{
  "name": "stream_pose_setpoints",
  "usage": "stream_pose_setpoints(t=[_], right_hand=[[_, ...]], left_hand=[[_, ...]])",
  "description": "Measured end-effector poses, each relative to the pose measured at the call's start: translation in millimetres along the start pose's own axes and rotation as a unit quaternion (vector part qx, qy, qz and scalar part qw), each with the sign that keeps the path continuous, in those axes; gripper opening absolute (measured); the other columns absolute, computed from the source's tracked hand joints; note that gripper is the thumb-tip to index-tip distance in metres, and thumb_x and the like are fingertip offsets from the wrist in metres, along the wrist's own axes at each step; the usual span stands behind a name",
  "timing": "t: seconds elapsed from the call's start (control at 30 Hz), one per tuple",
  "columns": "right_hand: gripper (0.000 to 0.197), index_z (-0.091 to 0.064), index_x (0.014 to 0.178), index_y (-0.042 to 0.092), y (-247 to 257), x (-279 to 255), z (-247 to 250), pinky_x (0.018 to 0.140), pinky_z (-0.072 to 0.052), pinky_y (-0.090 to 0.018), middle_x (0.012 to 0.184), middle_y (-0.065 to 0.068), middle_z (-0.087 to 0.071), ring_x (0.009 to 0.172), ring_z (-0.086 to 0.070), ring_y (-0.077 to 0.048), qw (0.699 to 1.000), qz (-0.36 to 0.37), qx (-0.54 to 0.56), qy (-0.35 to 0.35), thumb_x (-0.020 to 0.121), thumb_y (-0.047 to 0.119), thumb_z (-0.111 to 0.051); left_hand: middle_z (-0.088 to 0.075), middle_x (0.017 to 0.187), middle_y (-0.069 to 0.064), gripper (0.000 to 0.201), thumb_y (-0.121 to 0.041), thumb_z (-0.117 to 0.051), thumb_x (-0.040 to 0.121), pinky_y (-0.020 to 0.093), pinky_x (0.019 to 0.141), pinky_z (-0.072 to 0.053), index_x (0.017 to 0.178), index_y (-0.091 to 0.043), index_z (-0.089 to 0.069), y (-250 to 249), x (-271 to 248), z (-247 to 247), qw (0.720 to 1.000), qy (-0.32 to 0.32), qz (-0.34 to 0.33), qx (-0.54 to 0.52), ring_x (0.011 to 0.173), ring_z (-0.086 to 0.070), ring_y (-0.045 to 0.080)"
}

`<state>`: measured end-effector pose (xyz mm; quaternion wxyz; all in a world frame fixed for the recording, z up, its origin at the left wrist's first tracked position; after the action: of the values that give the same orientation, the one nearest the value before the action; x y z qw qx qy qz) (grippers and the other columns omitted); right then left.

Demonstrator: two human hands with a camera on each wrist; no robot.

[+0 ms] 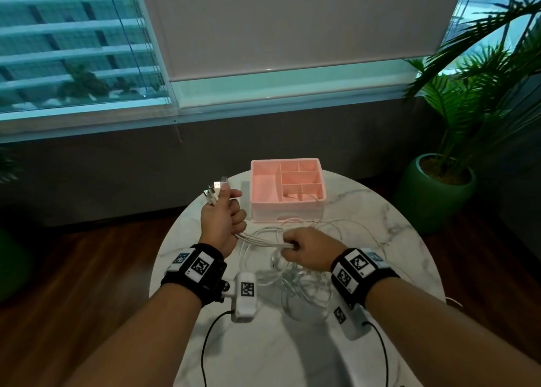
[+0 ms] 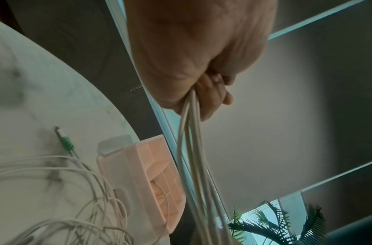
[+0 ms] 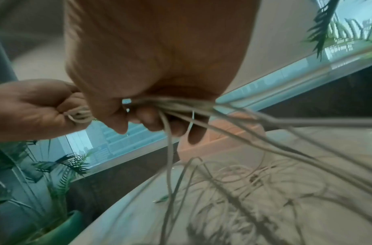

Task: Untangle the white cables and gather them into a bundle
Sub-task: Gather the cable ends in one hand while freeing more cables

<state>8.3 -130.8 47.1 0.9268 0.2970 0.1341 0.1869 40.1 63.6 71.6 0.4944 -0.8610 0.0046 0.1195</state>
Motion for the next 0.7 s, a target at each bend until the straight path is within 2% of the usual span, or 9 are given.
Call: stream_pose_setpoints(t=[0.07, 0.13, 0.23, 0.33, 0.4, 0.47, 0.57, 0.63, 0.7], right_hand=[[0.024, -0.052, 0.069, 0.016, -6, -4, 14, 0.059, -0.041, -0.03, 0.064, 0.005, -0.052, 0.06, -0.051, -0.011, 0.999, 0.005, -0.021, -0.03, 0.088, 0.025, -0.062], [0.016, -0.062, 0.077, 0.014, -17, -4, 29, 0.065, -0.049, -0.033, 0.071, 0.0, -0.062, 0.067, -0.059, -0.015, 0.998, -0.005, 0.005, -0.07, 0.088, 0.025, -0.064], [0.022, -0.062, 0.084, 0.011, -24, -3, 44, 0.071, -0.052, -0.035, 0.083, -0.008, -0.065, 0.074, -0.062, -0.021, 0.995, -0.009, 0.036, -0.092, 0.089, 0.031, -0.069], [0.027, -0.052, 0.078, 0.017, -25, -8, 41, 0.066, -0.042, -0.031, 0.078, -0.003, -0.057, 0.069, -0.051, -0.015, 0.998, -0.005, -0.005, -0.055, 0.089, 0.034, -0.07], [0.022, -0.054, 0.082, 0.016, -31, -12, 30, 0.066, -0.039, -0.031, 0.08, 0.0, -0.056, 0.072, -0.052, -0.017, 0.998, -0.017, -0.052, -0.01, 0.09, 0.031, -0.068], [0.018, -0.059, 0.09, 0.013, -41, -14, 18, 0.071, -0.042, -0.032, 0.086, -0.003, -0.06, 0.081, -0.057, -0.021, 0.996, -0.045, -0.067, 0.032, 0.09, 0.028, -0.067], [0.018, -0.054, 0.093, 0.021, -55, -18, 10, 0.072, -0.043, -0.031, 0.09, 0.001, -0.06, 0.086, -0.059, -0.021, 0.991, -0.088, -0.067, 0.069, 0.085, 0.024, -0.07], [0.023, -0.053, 0.096, 0.023, -68, -24, 8, 0.071, -0.045, -0.029, 0.09, 0.001, -0.06, 0.083, -0.061, -0.02, 0.983, -0.128, -0.09, 0.096, 0.083, 0.021, -0.072], [0.012, -0.058, 0.09, 0.02, -85, -34, 13, 0.064, -0.051, -0.028, 0.082, -0.001, -0.067, 0.074, -0.067, -0.019, 0.978, -0.169, -0.071, 0.097, 0.085, 0.017, -0.069]], left_hand=[[-0.023, 0.055, -0.007, 0.031, -0.039, -0.048, 0.106, 0.018, 0.036, -0.016, 0.094, -0.012, -0.059, -2, 0, -5, 1.0, 0.001, -0.01, 0.003, 0.041, -0.018, 0.005], [-0.023, 0.055, -0.007, 0.026, -0.036, -0.049, 0.107, 0.018, 0.036, -0.016, 0.097, -0.013, -0.058, -3, 0, -12, 1.0, 0.001, -0.015, -0.003, 0.041, -0.017, 0.005], [-0.023, 0.056, -0.006, 0.03, -0.038, -0.048, 0.106, 0.017, 0.036, -0.017, 0.09, -0.014, -0.057, -10, 2, -21, 0.999, 0.012, -0.03, -0.021, 0.041, -0.017, 0.005], [-0.026, 0.056, -0.007, 0.037, -0.044, -0.046, 0.106, 0.017, 0.035, -0.018, 0.082, -0.017, -0.055, -27, 5, -31, 0.997, 0.031, -0.039, -0.064, 0.042, -0.018, 0.004], [-0.027, 0.055, -0.007, 0.039, -0.045, -0.045, 0.106, 0.017, 0.034, -0.018, 0.078, -0.019, -0.054, -41, 6, -37, 0.995, 0.044, -0.047, -0.072, 0.042, -0.019, 0.004], [-0.027, 0.055, -0.007, 0.04, -0.044, -0.046, 0.106, 0.016, 0.033, -0.018, 0.075, -0.019, -0.053, -51, 6, -43, 0.995, 0.051, -0.058, -0.058, 0.041, -0.019, 0.004], [-0.027, 0.054, -0.007, 0.041, -0.044, -0.046, 0.105, 0.015, 0.033, -0.018, 0.073, -0.019, -0.051, -58, 6, -43, 0.995, 0.052, -0.069, -0.044, 0.04, -0.018, 0.004], [-0.027, 0.054, -0.007, 0.041, -0.045, -0.046, 0.105, 0.015, 0.033, -0.017, 0.073, -0.019, -0.05, -61, 8, -36, 0.996, 0.044, -0.073, -0.041, 0.04, -0.018, 0.004], [-0.026, 0.054, -0.008, 0.042, -0.046, -0.046, 0.105, 0.015, 0.034, -0.017, 0.073, -0.02, -0.049, -61, 11, -26, 0.996, 0.03, -0.072, -0.043, 0.04, -0.018, 0.004]])
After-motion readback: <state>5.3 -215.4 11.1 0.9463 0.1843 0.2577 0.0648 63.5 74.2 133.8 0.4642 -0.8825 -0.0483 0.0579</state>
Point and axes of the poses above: each hand's wrist, its own x-axis towards the middle knuckle, its own z-axis out of the back of the hand, y = z × x, the point moved 4 cm from there along x, towards the middle knuckle
